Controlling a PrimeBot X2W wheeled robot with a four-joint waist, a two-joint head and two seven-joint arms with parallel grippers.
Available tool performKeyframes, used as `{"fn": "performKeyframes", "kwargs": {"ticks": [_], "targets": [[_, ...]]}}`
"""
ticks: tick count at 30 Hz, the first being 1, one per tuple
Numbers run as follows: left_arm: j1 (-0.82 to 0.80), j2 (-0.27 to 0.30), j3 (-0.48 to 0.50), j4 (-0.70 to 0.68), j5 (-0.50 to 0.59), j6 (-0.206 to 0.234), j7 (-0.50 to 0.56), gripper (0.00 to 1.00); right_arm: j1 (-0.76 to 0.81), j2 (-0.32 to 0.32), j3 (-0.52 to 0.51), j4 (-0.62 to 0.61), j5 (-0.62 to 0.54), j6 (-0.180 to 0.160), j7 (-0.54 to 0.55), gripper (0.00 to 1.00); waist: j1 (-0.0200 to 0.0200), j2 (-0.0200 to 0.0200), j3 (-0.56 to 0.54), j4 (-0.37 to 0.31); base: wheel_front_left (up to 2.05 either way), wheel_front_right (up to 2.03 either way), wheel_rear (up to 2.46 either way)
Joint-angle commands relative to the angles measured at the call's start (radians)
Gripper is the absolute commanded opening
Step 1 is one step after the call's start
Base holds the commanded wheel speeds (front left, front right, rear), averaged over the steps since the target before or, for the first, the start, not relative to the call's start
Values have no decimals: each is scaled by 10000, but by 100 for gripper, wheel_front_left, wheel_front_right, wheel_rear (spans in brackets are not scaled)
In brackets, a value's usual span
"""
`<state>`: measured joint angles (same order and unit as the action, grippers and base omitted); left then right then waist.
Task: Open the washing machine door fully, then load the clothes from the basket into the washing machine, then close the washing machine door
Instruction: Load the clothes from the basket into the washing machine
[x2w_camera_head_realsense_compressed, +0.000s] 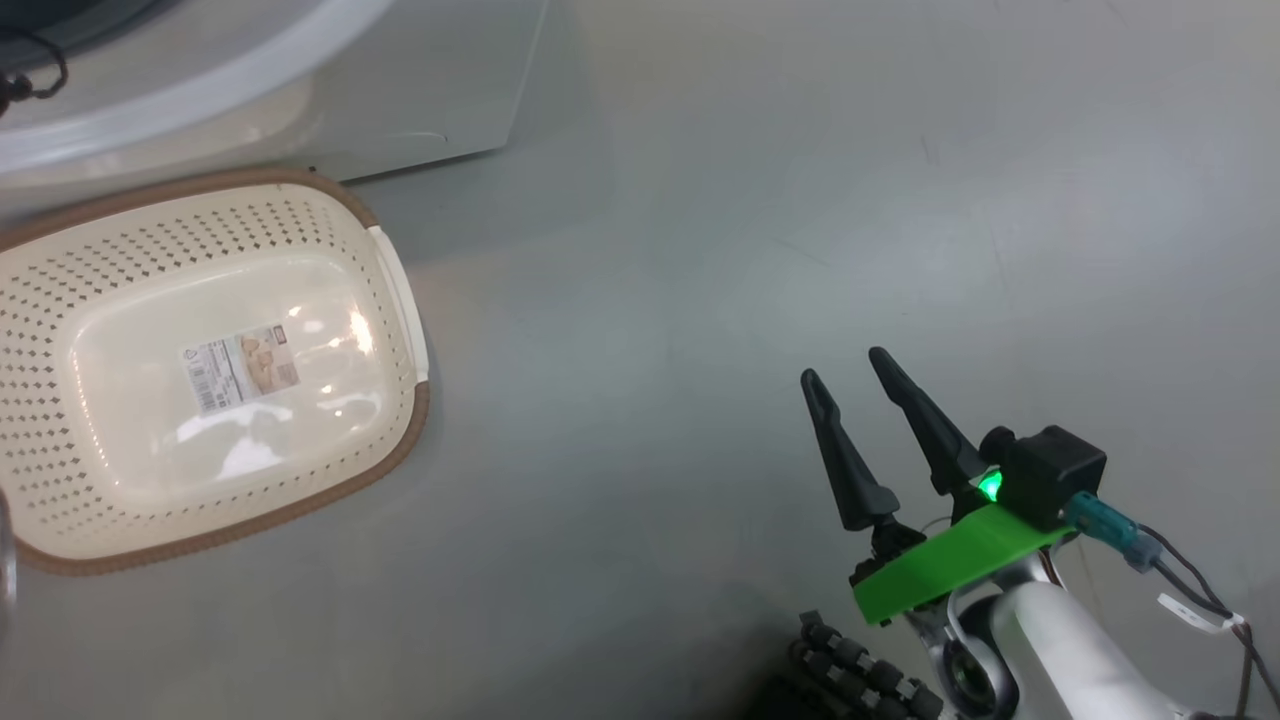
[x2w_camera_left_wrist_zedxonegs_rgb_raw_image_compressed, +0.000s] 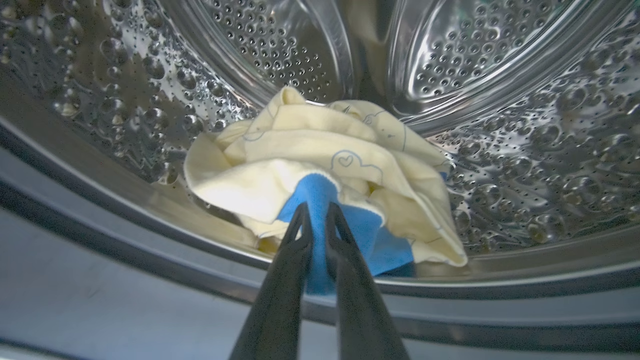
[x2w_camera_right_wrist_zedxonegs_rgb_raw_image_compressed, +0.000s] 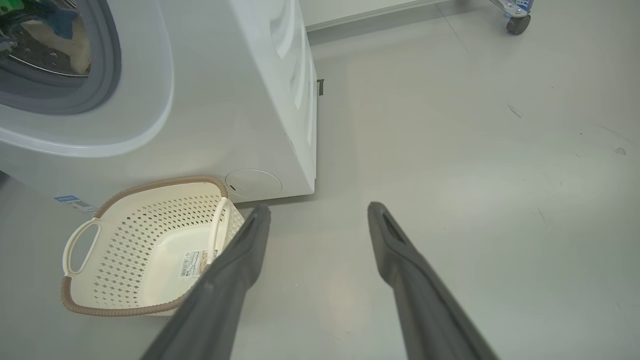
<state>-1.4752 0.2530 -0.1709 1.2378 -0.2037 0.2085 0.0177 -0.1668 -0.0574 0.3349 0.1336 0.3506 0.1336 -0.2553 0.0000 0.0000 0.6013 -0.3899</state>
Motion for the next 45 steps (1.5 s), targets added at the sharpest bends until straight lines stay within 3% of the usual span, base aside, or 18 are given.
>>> {"fn": "performKeyframes", "kwargs": {"ticks": [1, 12, 22, 32, 34, 38, 41, 42, 43, 44, 45], "targets": [[-527, 472, 1, -457, -30, -180, -318, 0, 153, -15, 188, -240, 51, -29, -65, 100, 0, 0, 103, -57, 0, 0, 0], [-1125, 1088, -102, -551, -116, -853, -1762, 0, 10, 29, 416, -253, 124, -29, -65, 100, 0, 0, 606, -495, 0, 0, 0], [-1963, 1835, -312, -877, 77, -1017, -2622, 0, -107, 53, 570, -327, 220, -29, -65, 100, 0, 0, 1309, -1129, 0, 0, 0], [-2110, 2239, -284, -2308, 188, -1068, -2790, 0, -222, 67, 744, -441, 331, -29, -65, 100, 0, 0, 1758, -1400, 0, 0, 0], [-2029, 2323, -333, -2275, 240, -1104, -2792, 7, -234, 69, 813, -458, 383, -29, -65, 100, 0, 0, 1797, -1468, 0, 0, 0], [-2117, 2420, -505, -1648, 328, -1183, -2656, 8, -196, 70, 868, -449, 411, -29, -65, 100, 0, 0, 1811, -1564, 0, 0, 0], [-2266, 2336, -647, -1225, 348, -1313, -2398, 18, -171, 70, 869, -436, 418, -29, -65, 100, 0, 0, 1809, -1576, 0, 0, 0], [-2326, 2287, -786, -870, 396, -1418, -2022, 38, -169, 71, 865, -421, 445, -29, -65, 100, 0, 0, 1780, -1589, 0, 0, 0], [-2368, 2266, -808, -740, 387, -1424, -1904, 48, -166, 71, 863, -416, 464, -29, -65, 100, 0, 0, 1757, -1596, 0, 0, 0], [-2411, 2233, -803, -582, 349, -1409, -1720, 81, -166, 71, 868, -406, 473, -29, -65, 100, 0, 0, 1730, -1601, 0, 0, 0], [-2463, 2221, -874, -487, 393, -1419, -1608, 100, -169, 71, 873, -412, 489, -29, -65, 100, 0, 0, 1710, -1607, 0, 0, 0]]}}
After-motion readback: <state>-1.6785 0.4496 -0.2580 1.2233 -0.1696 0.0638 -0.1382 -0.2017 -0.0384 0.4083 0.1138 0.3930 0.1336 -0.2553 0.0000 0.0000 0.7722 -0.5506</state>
